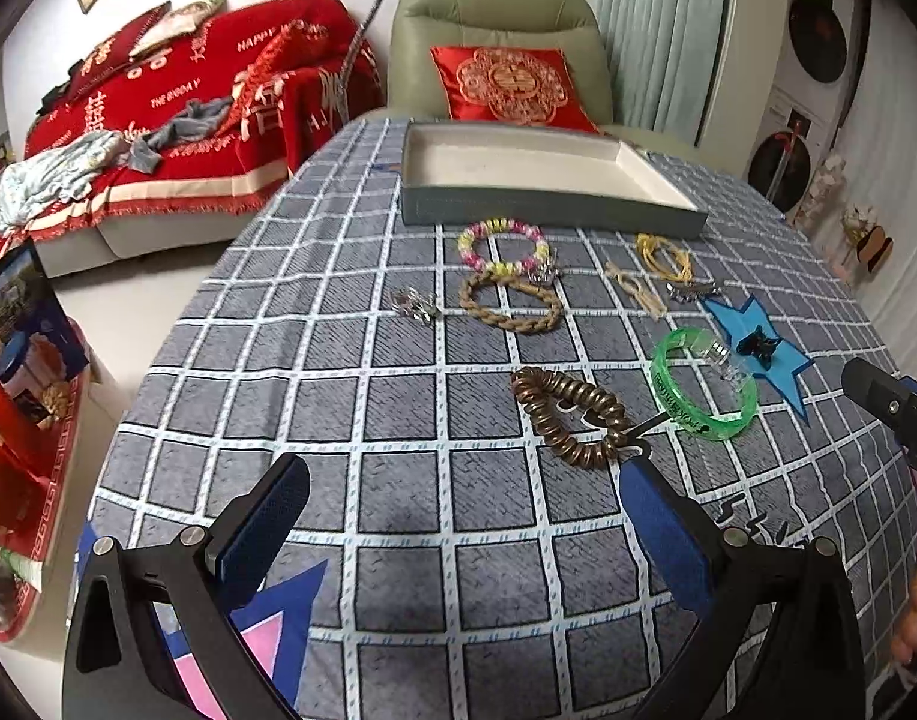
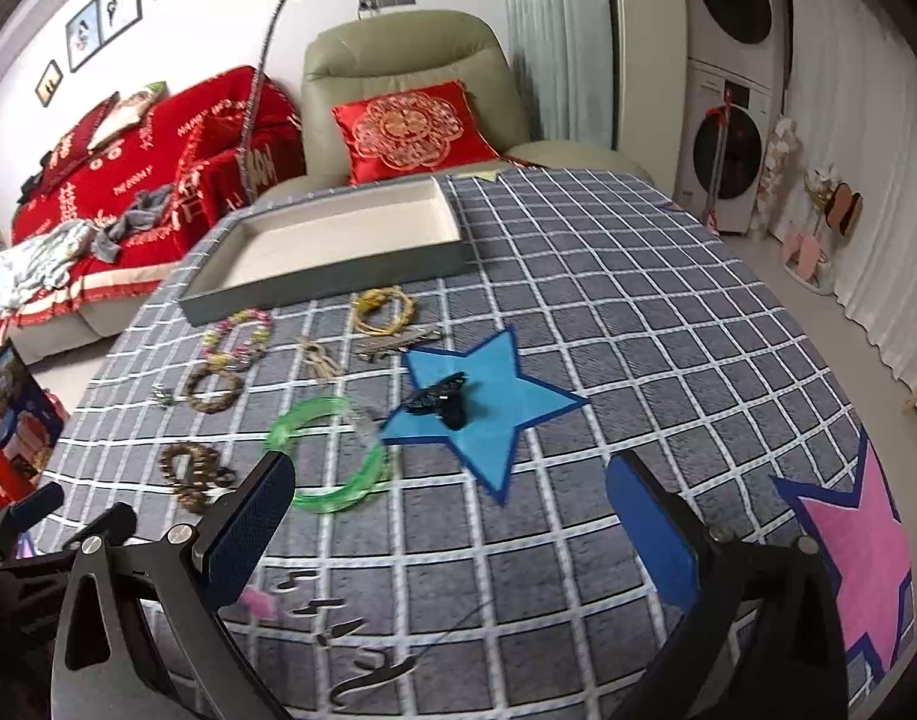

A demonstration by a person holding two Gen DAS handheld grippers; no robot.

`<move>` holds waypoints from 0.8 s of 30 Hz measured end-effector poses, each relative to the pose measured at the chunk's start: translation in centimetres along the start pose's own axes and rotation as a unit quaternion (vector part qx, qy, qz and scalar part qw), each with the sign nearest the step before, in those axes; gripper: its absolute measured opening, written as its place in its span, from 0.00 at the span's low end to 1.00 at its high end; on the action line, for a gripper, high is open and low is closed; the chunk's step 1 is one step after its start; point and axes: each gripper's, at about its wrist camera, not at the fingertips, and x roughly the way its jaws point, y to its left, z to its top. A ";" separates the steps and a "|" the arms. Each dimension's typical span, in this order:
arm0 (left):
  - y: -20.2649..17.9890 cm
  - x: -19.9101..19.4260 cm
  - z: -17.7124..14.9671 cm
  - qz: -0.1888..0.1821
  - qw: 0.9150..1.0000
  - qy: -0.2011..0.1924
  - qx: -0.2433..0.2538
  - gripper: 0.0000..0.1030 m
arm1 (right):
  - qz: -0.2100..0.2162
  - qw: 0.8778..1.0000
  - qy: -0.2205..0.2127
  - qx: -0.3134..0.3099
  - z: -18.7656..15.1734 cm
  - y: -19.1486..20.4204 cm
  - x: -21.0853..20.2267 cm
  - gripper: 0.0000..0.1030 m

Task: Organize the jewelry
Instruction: 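Grasp the brown wooden bead bracelet with the left gripper while the right gripper grasps the black hair clip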

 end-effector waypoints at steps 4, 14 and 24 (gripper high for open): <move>-0.3 1.5 0.6 -0.011 1.000 0.026 -0.001 1.00 | -0.006 0.999 0.032 -0.006 0.4 -1.0 2.1 1.00; -1.4 4.1 2.4 -0.036 0.998 0.050 -0.008 1.00 | -0.009 0.996 0.090 -0.027 1.5 -1.6 7.7 0.96; -2.8 5.1 2.8 -0.039 0.997 0.057 0.023 0.81 | 0.009 0.993 0.107 -0.056 2.5 0.0 10.7 0.58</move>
